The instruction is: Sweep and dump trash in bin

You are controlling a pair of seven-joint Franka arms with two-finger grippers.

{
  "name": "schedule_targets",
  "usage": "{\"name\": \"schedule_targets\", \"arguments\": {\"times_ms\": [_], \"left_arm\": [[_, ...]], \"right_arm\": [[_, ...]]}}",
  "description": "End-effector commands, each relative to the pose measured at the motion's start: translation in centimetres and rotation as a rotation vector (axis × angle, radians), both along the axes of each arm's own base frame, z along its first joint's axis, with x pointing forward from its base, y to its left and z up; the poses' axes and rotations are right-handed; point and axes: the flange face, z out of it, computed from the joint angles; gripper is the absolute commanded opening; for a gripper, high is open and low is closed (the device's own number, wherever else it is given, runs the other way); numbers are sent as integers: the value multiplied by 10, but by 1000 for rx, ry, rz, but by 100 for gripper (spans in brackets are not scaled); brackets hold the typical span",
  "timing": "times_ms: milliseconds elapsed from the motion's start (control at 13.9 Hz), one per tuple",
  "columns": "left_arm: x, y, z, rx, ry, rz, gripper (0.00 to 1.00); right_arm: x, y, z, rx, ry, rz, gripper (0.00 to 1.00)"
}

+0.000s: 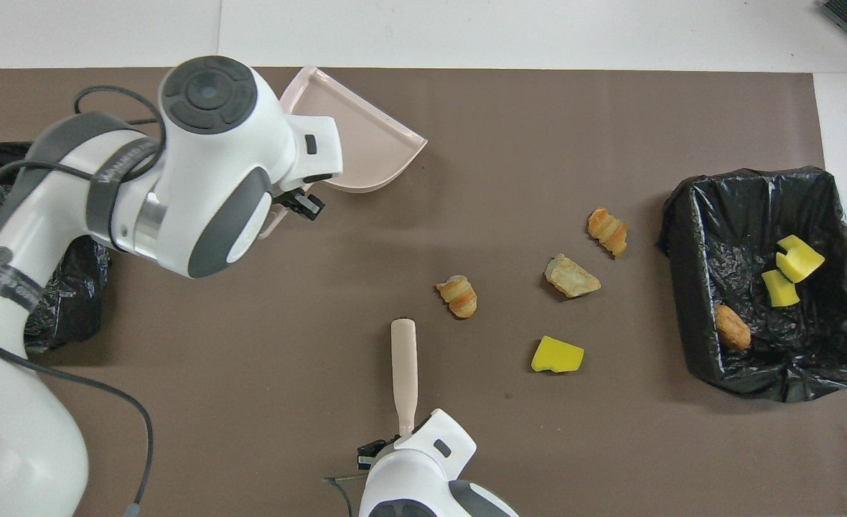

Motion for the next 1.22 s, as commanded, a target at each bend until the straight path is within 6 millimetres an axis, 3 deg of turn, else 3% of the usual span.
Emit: {"name": "schedule_targets", "arguments": {"times_ms": [0,215,359,503,646,790,933,1149], "left_arm": [[6,56,18,37,9,-125,0],[1,107,27,65,38,-296,0],[-5,128,22,114,65,-421,0],[-10,149,17,154,101,-577,0],[-14,167,11,159,122,-717,0],[-32,158,-5,165,123,-779,0],[-44,136,-30,165,76,-813,0],[-57,111,-42,155,69,-790,0]], "right_arm": [[22,-39,39,-20,-5,-44,0],[43,-88,60,-83,37,-43,0],[61,-123,59,-132,72,-59,0],[90,-171,59,-142,89,-83,0],[108,-201,54,-197,77,-17,0],[134,-249,48,-247,66,24,0],[158,-299,37,-215,27,84,0],[183,-338,24,-190,-11,180,0]]}}
